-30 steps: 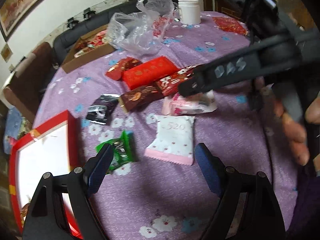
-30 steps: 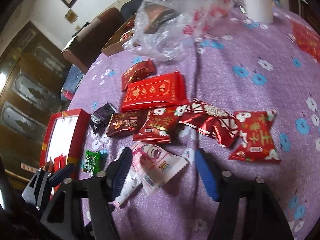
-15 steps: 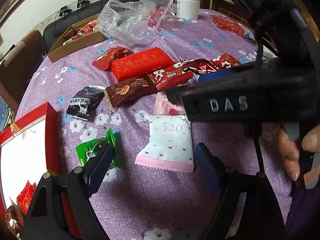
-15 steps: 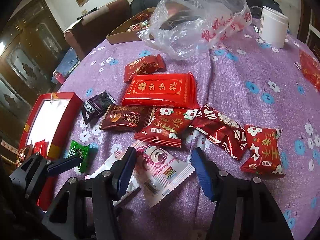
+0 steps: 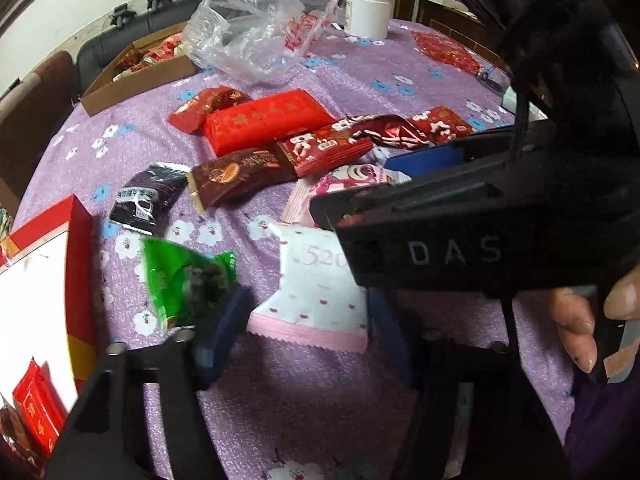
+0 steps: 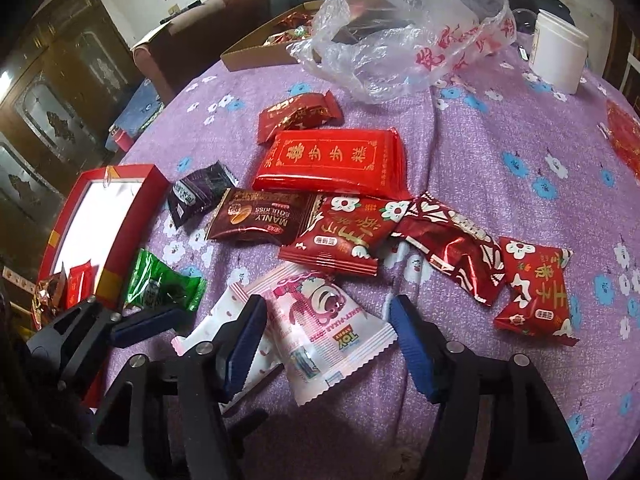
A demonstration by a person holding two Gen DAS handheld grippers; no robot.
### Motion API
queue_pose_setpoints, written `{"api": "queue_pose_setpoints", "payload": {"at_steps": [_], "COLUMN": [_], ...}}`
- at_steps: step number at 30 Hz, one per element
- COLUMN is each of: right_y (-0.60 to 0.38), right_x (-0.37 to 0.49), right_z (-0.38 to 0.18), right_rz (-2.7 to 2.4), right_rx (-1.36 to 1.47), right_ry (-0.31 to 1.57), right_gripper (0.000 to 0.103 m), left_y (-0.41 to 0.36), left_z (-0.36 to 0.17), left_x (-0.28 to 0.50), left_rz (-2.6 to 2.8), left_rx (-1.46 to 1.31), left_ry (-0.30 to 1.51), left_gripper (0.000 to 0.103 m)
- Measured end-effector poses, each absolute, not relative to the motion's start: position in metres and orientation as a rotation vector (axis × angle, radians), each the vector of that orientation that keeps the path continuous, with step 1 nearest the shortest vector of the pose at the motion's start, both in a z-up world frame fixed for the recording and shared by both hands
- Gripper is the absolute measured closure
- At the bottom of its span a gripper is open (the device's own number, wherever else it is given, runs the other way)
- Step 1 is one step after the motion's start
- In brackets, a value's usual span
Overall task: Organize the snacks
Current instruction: 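Close left tool on the white packet while right tool grips the pink bear packet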
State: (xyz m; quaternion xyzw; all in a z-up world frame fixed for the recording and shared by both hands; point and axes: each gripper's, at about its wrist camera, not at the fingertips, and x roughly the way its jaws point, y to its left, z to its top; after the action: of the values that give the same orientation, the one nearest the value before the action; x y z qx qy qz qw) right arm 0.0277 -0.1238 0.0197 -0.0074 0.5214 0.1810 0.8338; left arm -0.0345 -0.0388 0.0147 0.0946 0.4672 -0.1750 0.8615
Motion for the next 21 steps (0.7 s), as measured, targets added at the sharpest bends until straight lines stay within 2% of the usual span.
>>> {"api": "queue_pose_setpoints", "payload": {"at_steps": [7,21], "right_y": [-0.123,-0.114], "right_x": [0.026,0.019], "right_z": [0.019,0.023], "right_rz": [0.377,0.497], "right_rx": [-0.024,0.002], "right_ry": [1.080,1.079], "right_gripper": [0.042,0.054], "left_y": [-0.030,0.000], "left_z": [0.016,0.020], "left_x": [-0.035,-0.058], "left_rz": [-0.362,-0.314], "left_rx": [0.156,0.104], "left_ry": [0.979,0.987], "left_gripper": [0.054,0.054]}}
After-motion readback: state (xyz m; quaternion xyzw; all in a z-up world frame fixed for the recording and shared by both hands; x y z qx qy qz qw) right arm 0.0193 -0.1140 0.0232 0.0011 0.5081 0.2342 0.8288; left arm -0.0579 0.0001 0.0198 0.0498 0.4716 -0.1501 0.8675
